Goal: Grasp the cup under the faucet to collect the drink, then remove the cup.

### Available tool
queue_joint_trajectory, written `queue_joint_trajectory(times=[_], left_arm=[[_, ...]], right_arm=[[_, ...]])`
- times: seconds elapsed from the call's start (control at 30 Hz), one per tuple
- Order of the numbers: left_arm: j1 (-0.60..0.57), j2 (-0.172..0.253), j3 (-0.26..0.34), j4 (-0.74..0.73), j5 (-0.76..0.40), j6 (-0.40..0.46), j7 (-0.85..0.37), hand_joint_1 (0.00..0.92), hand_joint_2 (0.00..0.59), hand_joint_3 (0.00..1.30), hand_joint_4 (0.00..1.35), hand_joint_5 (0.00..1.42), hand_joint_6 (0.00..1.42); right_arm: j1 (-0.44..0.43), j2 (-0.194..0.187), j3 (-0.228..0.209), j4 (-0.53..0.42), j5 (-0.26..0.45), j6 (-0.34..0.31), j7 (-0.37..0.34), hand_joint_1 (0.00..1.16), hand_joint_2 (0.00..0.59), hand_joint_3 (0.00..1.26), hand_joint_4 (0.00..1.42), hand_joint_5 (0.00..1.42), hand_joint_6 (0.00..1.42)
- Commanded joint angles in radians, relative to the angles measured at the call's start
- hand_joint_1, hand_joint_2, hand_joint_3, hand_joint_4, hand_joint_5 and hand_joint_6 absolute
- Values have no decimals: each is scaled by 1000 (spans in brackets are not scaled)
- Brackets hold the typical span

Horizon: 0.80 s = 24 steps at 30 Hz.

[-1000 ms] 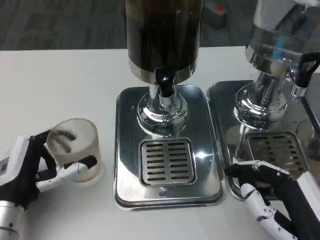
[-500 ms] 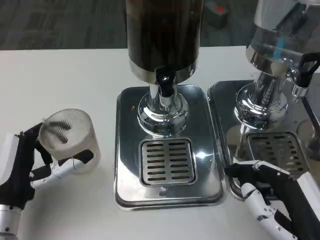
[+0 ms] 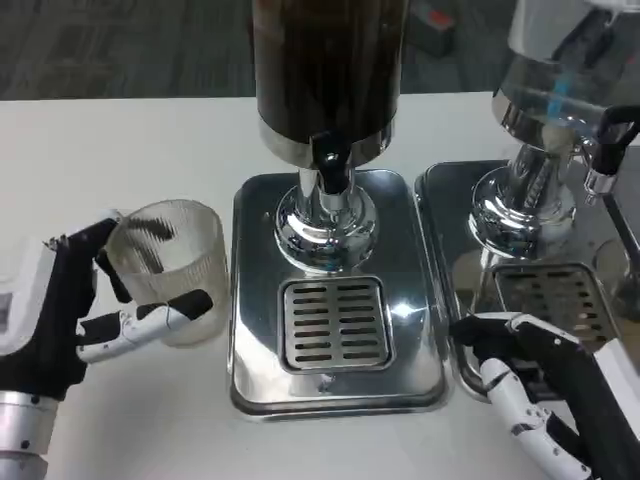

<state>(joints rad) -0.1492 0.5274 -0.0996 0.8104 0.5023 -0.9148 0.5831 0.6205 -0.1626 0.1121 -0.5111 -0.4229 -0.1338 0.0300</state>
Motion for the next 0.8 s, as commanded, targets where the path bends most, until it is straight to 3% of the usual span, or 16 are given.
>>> queue_joint_trajectory(times=[0.03,0.27,0.8], left_arm=[[-13,-25,-7,-4,2,-14,-24,510,34,747,869,1026,1424],[-28,-50,-16,1,21,-24,-36,516,35,747,869,1026,1424],[-116,-124,-100,99,90,-3,-15,531,31,747,875,1026,1424]], right_arm=[[4,7,2,10,11,-19,-21,213,467,460,389,382,520],[23,13,3,2,12,-27,-43,226,469,460,400,394,521],[50,39,9,-34,20,-50,-71,298,477,488,450,435,545]])
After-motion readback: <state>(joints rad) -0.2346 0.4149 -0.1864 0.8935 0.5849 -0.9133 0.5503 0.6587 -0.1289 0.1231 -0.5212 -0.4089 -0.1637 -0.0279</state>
